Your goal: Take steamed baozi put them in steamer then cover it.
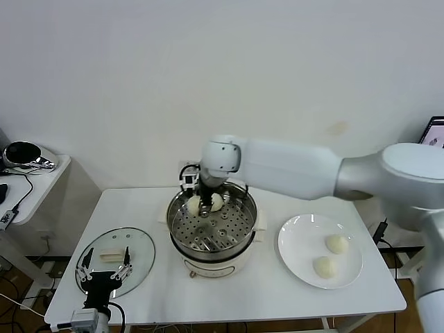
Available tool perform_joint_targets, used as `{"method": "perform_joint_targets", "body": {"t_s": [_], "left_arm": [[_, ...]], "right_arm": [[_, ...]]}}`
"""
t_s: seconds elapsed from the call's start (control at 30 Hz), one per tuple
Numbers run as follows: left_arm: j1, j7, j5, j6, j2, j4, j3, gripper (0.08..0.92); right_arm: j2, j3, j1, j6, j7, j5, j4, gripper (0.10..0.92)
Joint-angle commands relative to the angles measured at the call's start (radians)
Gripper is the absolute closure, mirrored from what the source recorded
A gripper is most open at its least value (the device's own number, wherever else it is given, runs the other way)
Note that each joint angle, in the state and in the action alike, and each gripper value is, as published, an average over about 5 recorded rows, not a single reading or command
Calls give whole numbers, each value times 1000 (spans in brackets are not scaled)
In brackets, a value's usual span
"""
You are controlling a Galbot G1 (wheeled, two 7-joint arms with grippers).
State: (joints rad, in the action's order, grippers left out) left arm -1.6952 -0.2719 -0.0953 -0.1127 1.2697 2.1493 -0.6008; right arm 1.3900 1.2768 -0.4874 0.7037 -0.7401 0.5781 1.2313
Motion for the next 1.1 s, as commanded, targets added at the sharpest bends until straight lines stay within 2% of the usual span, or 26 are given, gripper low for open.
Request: {"method": "perform_joint_targets", "body": {"t_s": [0.03, 0.23, 0.4, 0.5, 0.8, 1.1], "left_arm": [[0, 0, 0, 1, 0, 1, 0, 177], [3, 0, 2, 1, 1, -1, 7, 177], [5, 0, 2, 0, 1, -2, 9, 177], [4, 0, 2, 1, 0, -2, 8, 177], [8, 2, 2, -2, -1, 7, 11, 177], [10, 5, 7, -5, -12, 7, 18, 177]], "right_arm": [[80, 4, 68, 22, 31, 5, -69, 423], [81, -3, 72, 22, 29, -1, -76, 396], [11, -9, -3, 12, -68, -38, -14, 266], [-67, -7, -93, -18, -150, -59, 39, 216], [-479, 58, -296, -200, -375, -148, 298, 202], [-876, 89, -275, -337, -457, -338, 492, 203]]}}
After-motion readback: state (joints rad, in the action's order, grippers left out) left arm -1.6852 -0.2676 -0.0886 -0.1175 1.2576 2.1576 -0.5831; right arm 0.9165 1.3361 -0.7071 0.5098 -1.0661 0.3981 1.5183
